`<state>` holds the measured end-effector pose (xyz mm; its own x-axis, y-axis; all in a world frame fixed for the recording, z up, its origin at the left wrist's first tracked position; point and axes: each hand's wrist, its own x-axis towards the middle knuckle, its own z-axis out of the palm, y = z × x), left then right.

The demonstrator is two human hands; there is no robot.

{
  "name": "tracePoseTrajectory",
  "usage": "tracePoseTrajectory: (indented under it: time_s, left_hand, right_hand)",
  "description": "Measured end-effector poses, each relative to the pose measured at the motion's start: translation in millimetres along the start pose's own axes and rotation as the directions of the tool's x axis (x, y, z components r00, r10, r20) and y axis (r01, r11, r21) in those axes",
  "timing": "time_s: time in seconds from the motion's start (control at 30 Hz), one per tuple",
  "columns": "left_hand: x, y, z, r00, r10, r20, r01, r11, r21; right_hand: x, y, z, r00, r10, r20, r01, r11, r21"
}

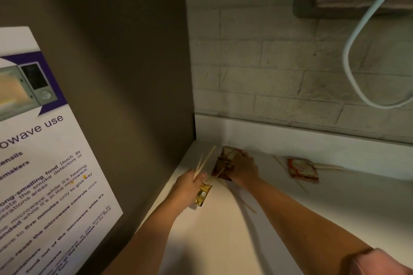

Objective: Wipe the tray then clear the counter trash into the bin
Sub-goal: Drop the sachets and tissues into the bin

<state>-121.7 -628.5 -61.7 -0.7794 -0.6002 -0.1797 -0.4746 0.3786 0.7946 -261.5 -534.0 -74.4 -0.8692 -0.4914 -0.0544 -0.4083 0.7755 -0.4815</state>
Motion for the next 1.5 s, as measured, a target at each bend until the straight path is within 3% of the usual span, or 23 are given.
tracePoseTrajectory:
  time_s: [0.1, 0.2, 0.43, 0.57, 0.63, 0.73, 0.8, 0.9, 1.0, 1.07, 1.13, 1.27, 1.4, 1.47, 1.5]
  left_hand:
    - [0, 0, 4, 1.000, -0.010, 0.002, 0.010, 0.998, -0.062]
    - [-1, 2, 7, 0.998, -0.066, 0.016, 0.068, 0.982, -0.178]
    - [-3, 6, 8, 0.995, -0.100, 0.015, 0.100, 0.964, -0.248]
    - [-3, 7, 10, 0.993, -0.119, -0.018, 0.111, 0.960, -0.256]
    - [-1, 9, 11, 0.990, -0.128, -0.053, 0.110, 0.960, -0.257]
    - [0, 15, 11, 0.982, -0.140, -0.126, 0.100, 0.956, -0.276]
    - [2, 19, 11, 0.974, -0.169, -0.147, 0.117, 0.944, -0.308]
    - [4, 24, 14, 0.969, -0.201, -0.147, 0.145, 0.935, -0.324]
    - [8, 23, 17, 0.971, -0.235, -0.052, 0.174, 0.834, -0.523]
    - [7, 25, 18, 0.966, -0.260, 0.003, 0.200, 0.734, -0.649]
    - [7, 28, 18, 0.967, -0.253, 0.026, 0.203, 0.706, -0.678]
    - [5, 33, 20, 0.987, -0.159, -0.008, 0.122, 0.788, -0.603]
    - [11, 29, 19, 0.990, -0.139, 0.001, 0.113, 0.801, -0.588]
    - [13, 25, 16, 0.989, -0.146, 0.002, 0.120, 0.803, -0.584]
    - [13, 25, 14, 0.989, -0.149, 0.001, 0.121, 0.799, -0.589]
  right_hand:
    - [1, 3, -1, 0.997, 0.004, 0.083, -0.008, 0.999, 0.047]
    - [-1, 4, -8, 0.986, 0.014, 0.165, -0.008, 0.999, -0.038]
    - [-5, 8, -22, 0.992, 0.076, 0.098, -0.060, 0.987, -0.152]
    - [-7, 13, -29, 0.996, 0.049, 0.081, -0.053, 0.997, 0.051]
    - [-10, 11, -40, 0.999, 0.042, 0.003, -0.042, 0.980, 0.197]
    - [-22, -1, -62, 0.995, 0.033, -0.096, 0.020, 0.865, 0.501]
    - [-31, -12, -70, 0.999, -0.041, -0.009, 0.038, 0.810, 0.585]
    - [-46, -26, -63, 0.973, -0.097, 0.210, -0.052, 0.791, 0.610]
    - [-53, -29, -47, 0.929, -0.075, 0.361, -0.175, 0.773, 0.609]
    - [-55, -28, -39, 0.919, -0.067, 0.388, -0.227, 0.717, 0.660]
    - [-54, -29, -31, 0.933, -0.083, 0.351, -0.205, 0.679, 0.705]
    - [-46, -34, -18, 0.979, -0.099, 0.180, -0.048, 0.739, 0.672]
    - [-31, -32, -12, 0.984, -0.114, 0.135, -0.001, 0.761, 0.649]
    - [-12, -23, -11, 0.990, -0.137, 0.042, 0.101, 0.871, 0.480]
    - [-1, -17, -12, 0.989, -0.148, 0.017, 0.137, 0.948, 0.286]
